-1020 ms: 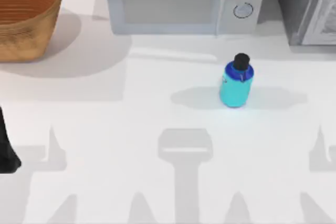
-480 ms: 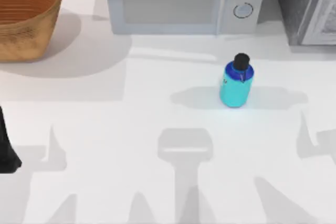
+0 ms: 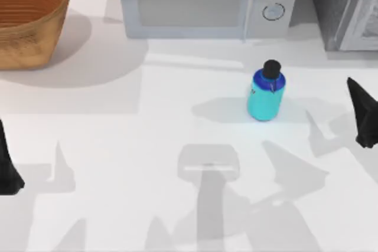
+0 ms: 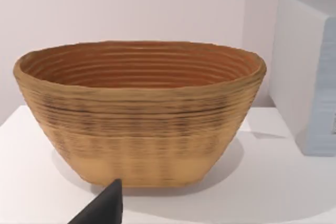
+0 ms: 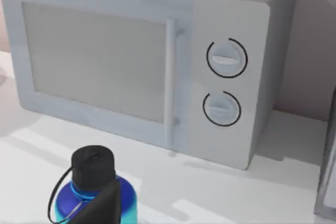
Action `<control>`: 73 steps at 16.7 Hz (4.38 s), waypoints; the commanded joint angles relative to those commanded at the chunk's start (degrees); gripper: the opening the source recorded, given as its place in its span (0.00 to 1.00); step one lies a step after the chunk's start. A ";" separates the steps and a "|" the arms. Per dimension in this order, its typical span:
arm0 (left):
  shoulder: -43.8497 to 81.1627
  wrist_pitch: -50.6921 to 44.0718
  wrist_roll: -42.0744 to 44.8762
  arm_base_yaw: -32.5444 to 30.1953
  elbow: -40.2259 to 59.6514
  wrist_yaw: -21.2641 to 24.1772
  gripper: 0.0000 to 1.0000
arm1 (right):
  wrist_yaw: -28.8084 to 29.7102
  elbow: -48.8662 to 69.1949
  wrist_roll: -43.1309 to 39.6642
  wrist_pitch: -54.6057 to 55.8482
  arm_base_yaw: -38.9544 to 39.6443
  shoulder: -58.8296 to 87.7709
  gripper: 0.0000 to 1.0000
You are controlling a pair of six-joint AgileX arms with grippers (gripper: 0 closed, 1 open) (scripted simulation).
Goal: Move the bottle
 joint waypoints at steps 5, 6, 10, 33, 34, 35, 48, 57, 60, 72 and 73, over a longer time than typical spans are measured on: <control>0.00 0.00 0.00 0.00 0.00 0.00 1.00 | -8.19 4.33 -0.86 21.39 1.53 30.38 1.00; 0.00 0.00 0.00 0.00 0.00 0.00 1.00 | -9.61 5.16 -0.98 25.13 1.81 35.31 1.00; 0.00 0.00 0.00 0.00 0.00 0.00 1.00 | -14.10 8.11 -1.30 37.23 2.66 49.78 1.00; 0.00 0.00 0.00 0.00 0.00 0.00 1.00 | -5.44 29.92 -0.12 28.75 13.64 60.87 1.00; 0.00 0.00 0.00 0.00 0.00 0.00 1.00 | -5.44 29.92 -0.12 28.75 13.64 60.87 1.00; 0.00 0.00 0.00 0.00 0.00 0.00 1.00 | -5.44 29.92 -0.12 28.75 13.64 60.87 1.00; 0.00 0.00 0.00 0.00 0.00 0.00 1.00 | -5.44 29.92 -0.12 28.75 13.64 60.87 0.02; 0.00 0.00 0.00 0.00 0.00 0.00 1.00 | -5.41 29.89 -0.08 28.75 13.50 60.80 0.00; 0.00 0.00 0.00 0.00 0.00 0.00 1.00 | -7.18 30.68 -1.09 26.76 11.47 60.57 0.00; 0.00 0.00 0.00 0.00 0.00 0.00 1.00 | -48.85 40.28 -30.20 -16.01 -34.76 52.03 0.00; 0.00 0.00 0.00 0.00 0.00 0.00 1.00 | -52.37 40.87 -32.32 -19.43 -37.91 51.09 0.00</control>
